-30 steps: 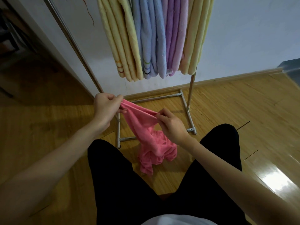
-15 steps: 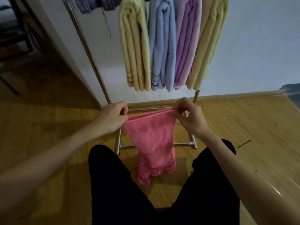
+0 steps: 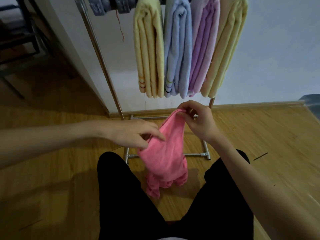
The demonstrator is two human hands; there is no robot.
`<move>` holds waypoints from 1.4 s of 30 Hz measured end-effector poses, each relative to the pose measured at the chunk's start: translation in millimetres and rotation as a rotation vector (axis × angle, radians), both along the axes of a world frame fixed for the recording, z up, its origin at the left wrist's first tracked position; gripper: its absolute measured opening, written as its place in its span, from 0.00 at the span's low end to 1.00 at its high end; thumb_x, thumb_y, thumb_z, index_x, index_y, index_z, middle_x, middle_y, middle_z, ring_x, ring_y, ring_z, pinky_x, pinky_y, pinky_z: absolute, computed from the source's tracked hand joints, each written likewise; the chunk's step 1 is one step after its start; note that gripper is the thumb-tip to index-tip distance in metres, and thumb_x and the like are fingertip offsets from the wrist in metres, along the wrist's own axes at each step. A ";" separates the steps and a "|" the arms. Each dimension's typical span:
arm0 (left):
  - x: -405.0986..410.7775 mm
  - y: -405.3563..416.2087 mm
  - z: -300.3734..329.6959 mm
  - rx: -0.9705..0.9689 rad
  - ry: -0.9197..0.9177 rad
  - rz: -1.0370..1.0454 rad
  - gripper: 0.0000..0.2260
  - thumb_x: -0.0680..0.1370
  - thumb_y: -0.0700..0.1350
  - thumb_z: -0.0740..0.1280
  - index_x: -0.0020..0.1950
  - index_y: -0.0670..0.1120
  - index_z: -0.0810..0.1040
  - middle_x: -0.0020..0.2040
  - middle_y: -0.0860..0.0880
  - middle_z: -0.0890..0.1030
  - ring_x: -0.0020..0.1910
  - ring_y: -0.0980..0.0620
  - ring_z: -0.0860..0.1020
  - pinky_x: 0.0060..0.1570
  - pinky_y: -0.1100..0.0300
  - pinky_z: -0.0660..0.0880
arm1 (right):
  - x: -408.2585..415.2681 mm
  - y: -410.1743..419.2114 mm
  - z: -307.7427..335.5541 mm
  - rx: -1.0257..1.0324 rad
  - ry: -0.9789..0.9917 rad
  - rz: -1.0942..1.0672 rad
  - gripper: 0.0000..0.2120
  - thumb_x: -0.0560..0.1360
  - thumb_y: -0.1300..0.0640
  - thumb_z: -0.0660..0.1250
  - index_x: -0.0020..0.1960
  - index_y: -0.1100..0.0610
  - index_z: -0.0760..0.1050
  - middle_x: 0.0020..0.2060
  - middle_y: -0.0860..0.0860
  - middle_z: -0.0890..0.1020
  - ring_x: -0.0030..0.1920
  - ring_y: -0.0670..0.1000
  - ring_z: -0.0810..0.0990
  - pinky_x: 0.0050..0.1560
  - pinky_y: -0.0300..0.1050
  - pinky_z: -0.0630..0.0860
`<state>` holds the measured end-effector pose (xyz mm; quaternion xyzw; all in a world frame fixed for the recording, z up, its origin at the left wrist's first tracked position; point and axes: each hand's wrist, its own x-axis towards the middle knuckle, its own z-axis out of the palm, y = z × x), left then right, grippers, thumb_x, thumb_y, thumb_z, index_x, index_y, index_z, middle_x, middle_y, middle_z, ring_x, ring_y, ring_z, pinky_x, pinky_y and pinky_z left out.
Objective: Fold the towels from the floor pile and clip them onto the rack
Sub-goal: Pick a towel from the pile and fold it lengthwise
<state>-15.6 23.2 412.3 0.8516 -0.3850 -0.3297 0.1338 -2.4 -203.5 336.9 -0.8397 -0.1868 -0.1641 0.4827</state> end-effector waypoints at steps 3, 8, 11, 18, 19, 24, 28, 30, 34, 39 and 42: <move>4.2 6.7 -1.8 0.046 -0.058 -0.113 0.27 0.73 0.39 0.65 0.71 0.53 0.69 0.54 0.59 0.73 0.50 0.67 0.71 0.45 0.72 0.69 | -0.2 4.5 0.0 -0.030 -0.002 0.038 0.06 0.73 0.66 0.69 0.48 0.59 0.80 0.39 0.45 0.80 0.37 0.42 0.76 0.39 0.34 0.73; 5.6 8.5 -13.4 -0.155 -0.373 -0.393 0.23 0.68 0.30 0.72 0.62 0.41 0.77 0.49 0.41 0.82 0.45 0.51 0.79 0.44 0.68 0.72 | -1.6 10.7 0.4 -0.047 0.005 0.076 0.08 0.73 0.67 0.68 0.49 0.58 0.80 0.40 0.47 0.81 0.37 0.43 0.76 0.40 0.37 0.75; 2.9 9.2 -11.9 -0.142 -0.618 -0.513 0.17 0.67 0.31 0.73 0.55 0.41 0.81 0.41 0.46 0.83 0.36 0.51 0.80 0.35 0.67 0.71 | -3.0 12.3 2.3 -0.049 0.001 0.089 0.08 0.72 0.68 0.68 0.49 0.58 0.79 0.40 0.45 0.80 0.38 0.43 0.76 0.40 0.36 0.74; -3.7 -1.8 3.9 -0.080 -0.779 -0.466 0.07 0.75 0.46 0.65 0.47 0.49 0.82 0.49 0.51 0.76 0.48 0.55 0.71 0.45 0.60 0.70 | -2.5 10.8 1.8 -0.043 0.035 0.099 0.09 0.72 0.68 0.68 0.49 0.57 0.80 0.40 0.45 0.80 0.37 0.42 0.76 0.40 0.33 0.72; -2.8 0.5 3.2 -0.083 -0.820 -0.538 0.06 0.74 0.46 0.66 0.46 0.50 0.82 0.54 0.50 0.78 0.53 0.53 0.73 0.48 0.58 0.72 | -2.9 11.3 1.4 -0.037 0.035 0.101 0.08 0.72 0.67 0.69 0.49 0.58 0.80 0.40 0.45 0.80 0.37 0.42 0.76 0.40 0.33 0.72; -0.4 1.6 1.0 -0.072 -0.882 -0.468 0.14 0.79 0.50 0.57 0.47 0.50 0.82 0.48 0.53 0.82 0.55 0.53 0.75 0.57 0.56 0.66 | -5.3 11.9 -1.2 0.017 0.036 0.111 0.06 0.73 0.64 0.71 0.49 0.58 0.80 0.39 0.46 0.81 0.38 0.42 0.78 0.41 0.35 0.75; -0.6 2.7 -4.3 -0.162 -0.931 -0.258 0.15 0.79 0.52 0.56 0.46 0.49 0.81 0.43 0.53 0.80 0.50 0.53 0.74 0.55 0.56 0.65 | -10.3 11.8 -4.1 0.073 0.076 0.141 0.05 0.74 0.63 0.71 0.49 0.61 0.80 0.39 0.52 0.83 0.38 0.51 0.81 0.41 0.45 0.79; -2.7 1.0 -8.9 -0.193 -0.962 -0.162 0.16 0.79 0.53 0.57 0.45 0.48 0.81 0.41 0.53 0.80 0.47 0.52 0.74 0.54 0.55 0.64 | -12.4 10.9 -5.1 0.099 0.084 0.150 0.04 0.73 0.63 0.72 0.49 0.60 0.80 0.39 0.54 0.84 0.39 0.54 0.82 0.41 0.50 0.80; -7.9 -6.0 -16.7 -0.241 -1.000 0.014 0.17 0.78 0.54 0.59 0.43 0.46 0.83 0.36 0.53 0.81 0.43 0.51 0.73 0.51 0.54 0.63 | -18.3 9.0 -5.4 0.137 0.099 0.174 0.07 0.73 0.66 0.71 0.49 0.57 0.80 0.40 0.52 0.83 0.41 0.52 0.83 0.43 0.44 0.81; -13.4 -10.4 -21.1 -0.306 -1.002 0.115 0.17 0.77 0.54 0.60 0.43 0.45 0.84 0.37 0.51 0.82 0.42 0.50 0.74 0.49 0.53 0.65 | -21.5 5.0 -2.9 0.185 0.157 0.241 0.09 0.75 0.67 0.68 0.52 0.58 0.80 0.43 0.52 0.83 0.41 0.50 0.83 0.42 0.45 0.81; -15.7 -11.7 -20.7 -0.324 -1.013 0.137 0.18 0.77 0.54 0.60 0.43 0.45 0.84 0.36 0.51 0.82 0.41 0.49 0.74 0.48 0.53 0.65 | -22.5 3.3 0.4 0.261 0.219 0.291 0.09 0.75 0.69 0.67 0.53 0.59 0.79 0.43 0.52 0.83 0.40 0.49 0.83 0.42 0.43 0.79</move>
